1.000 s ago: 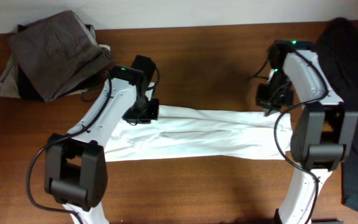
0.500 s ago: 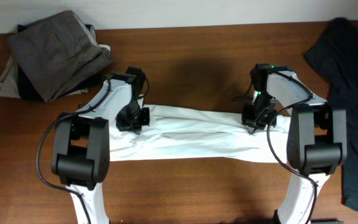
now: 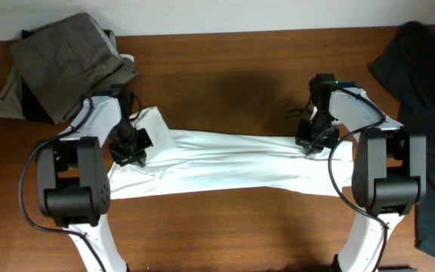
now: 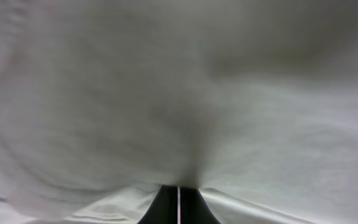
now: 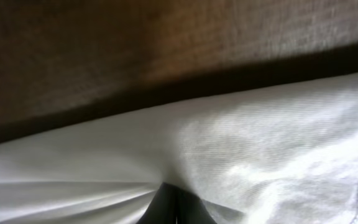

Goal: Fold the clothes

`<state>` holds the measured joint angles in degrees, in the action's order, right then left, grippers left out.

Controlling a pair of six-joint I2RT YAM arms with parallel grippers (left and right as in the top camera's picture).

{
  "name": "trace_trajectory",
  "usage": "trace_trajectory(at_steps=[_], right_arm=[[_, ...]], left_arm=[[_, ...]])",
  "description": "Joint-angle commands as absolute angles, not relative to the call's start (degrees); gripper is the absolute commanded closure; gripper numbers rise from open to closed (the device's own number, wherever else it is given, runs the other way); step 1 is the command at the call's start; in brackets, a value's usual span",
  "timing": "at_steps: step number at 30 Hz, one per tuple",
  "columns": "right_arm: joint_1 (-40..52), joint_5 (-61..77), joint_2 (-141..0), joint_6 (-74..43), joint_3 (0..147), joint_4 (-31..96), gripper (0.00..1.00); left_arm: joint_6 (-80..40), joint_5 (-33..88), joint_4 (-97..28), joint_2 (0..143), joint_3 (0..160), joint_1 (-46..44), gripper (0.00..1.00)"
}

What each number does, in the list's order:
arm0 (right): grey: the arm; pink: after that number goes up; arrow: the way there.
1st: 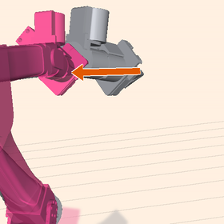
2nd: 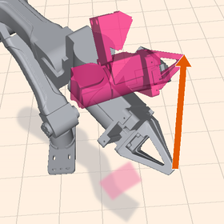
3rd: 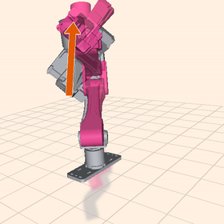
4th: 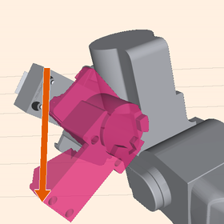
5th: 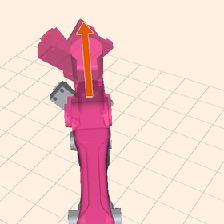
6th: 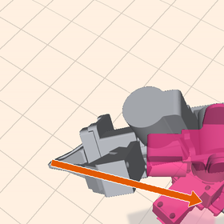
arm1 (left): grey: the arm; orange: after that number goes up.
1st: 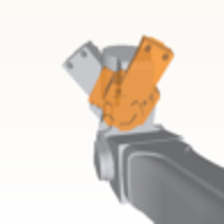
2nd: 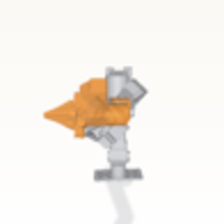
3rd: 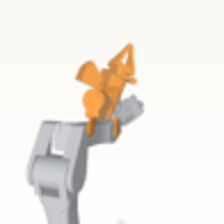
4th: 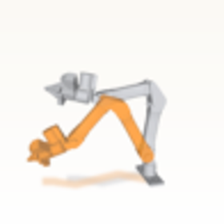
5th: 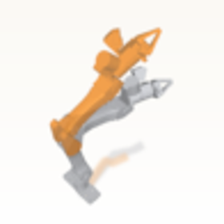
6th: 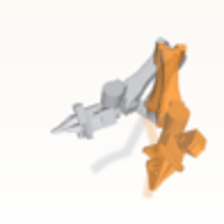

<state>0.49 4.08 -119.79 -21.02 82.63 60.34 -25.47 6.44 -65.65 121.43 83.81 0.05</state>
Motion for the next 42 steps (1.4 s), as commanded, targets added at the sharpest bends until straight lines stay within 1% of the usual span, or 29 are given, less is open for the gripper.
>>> trace_trajectory(at_steps=[1,5,6,8,9,10,11,12,13,15,16,18,20,22,25,28,30,31,36,39,42], right_arm=[[-0.89,-0.93,-121.78,-21.93,86.56,61.60,0.96],[-0.89,-3.77,-117.21,-21.98,93.49,67.90,0.96],[-0.89,-4.34,-115.28,-21.98,95.02,69.38,0.96],[-0.89,-4.60,-111.20,-21.91,96.92,71.90,0.96],[-0.89,-4.62,-107.68,-21.39,97.10,74.17,0.93],[-0.89,-5.10,-106.54,-21.23,97.10,75.42,0.78],[-1.26,-6.55,-105.06,-21.26,97.10,78.61,0.57],[-2.48,-6.59,-104.71,-21.30,97.08,80.64,0.28],[-4.10,-6.00,-104.71,-21.30,97.08,81.32,0.01],[-8.14,-3.16,-104.77,-20.75,96.79,80.27,0.01],[-11.70,3.38,-104.99,-13.26,96.49,78.98,0.01],[-15.90,14.02,-105.41,-0.47,95.37,78.85,0.01],[-18.68,18.79,-105.41,4.60,93.10,77.89,0.01],[-20.80,24.53,-105.43,6.63,88.77,74.30,0.01],[-21.02,27.57,-105.43,7.09,78.87,67.11,0.01],[-20.99,30.17,-105.43,7.09,70.13,58.87,0.01],[-20.99,32.03,-105.43,7.94,66.02,55.55,0.01],[-20.99,33.34,-105.43,9.87,64.58,54.43,0.01],[-20.64,34.50,-105.49,10.76,62.74,52.86,0.01],[-18.22,35.03,-105.49,10.72,61.71,51.55,0.01],[-13.56,35.88,-105.49,10.26,60.47,49.82,0.01]], left_arm=[[-28.01,-5.89,-65.39,121.93,81.73,5.37,0.95],[-28.01,-5.87,-65.67,114.93,81.97,8.86,0.95],[-28.01,-5.87,-65.91,112.86,81.97,9.43,0.93],[-27.99,-5.87,-66.50,108.42,81.97,10.17,0.83],[-27.99,-5.87,-67.09,105.21,81.97,10.20,0.71],[-27.99,-5.87,-67.48,103.07,81.97,10.20,0.48],[-27.94,-5.87,-67.88,100.18,81.97,10.20,0.01],[-27.79,-5.87,-68.03,98.19,81.97,10.20,0.01],[-27.79,-5.87,-68.03,96.64,81.97,10.20,0.01],[-27.79,-5.87,-67.99,94.89,81.97,10.20,0.01],[-27.81,-5.82,-68.01,94.02,81.97,10.20,0.01],[-27.81,-5.80,-68.27,93.84,81.95,10.17,0.01],[-27.81,-5.80,-68.82,93.84,81.91,10.20,0.01],[-27.81,-4.62,-68.79,93.84,81.91,10.17,0.01],[-27.81,0.40,-68.77,93.84,81.91,10.20,0.01],[-27.81,0.69,-68.77,93.84,81.91,10.17,0.01],[-27.81,0.99,-68.86,93.84,81.91,10.13,0.01],[-27.79,1.41,-69.08,93.84,81.89,10.13,0.01],[-27.79,1.76,-69.06,93.84,81.89,10.13,0.01],[-27.81,1.78,-69.06,93.84,81.89,10.13,0.01],[-27.79,1.78,-69.08,93.84,81.89,10.13,0.01]])
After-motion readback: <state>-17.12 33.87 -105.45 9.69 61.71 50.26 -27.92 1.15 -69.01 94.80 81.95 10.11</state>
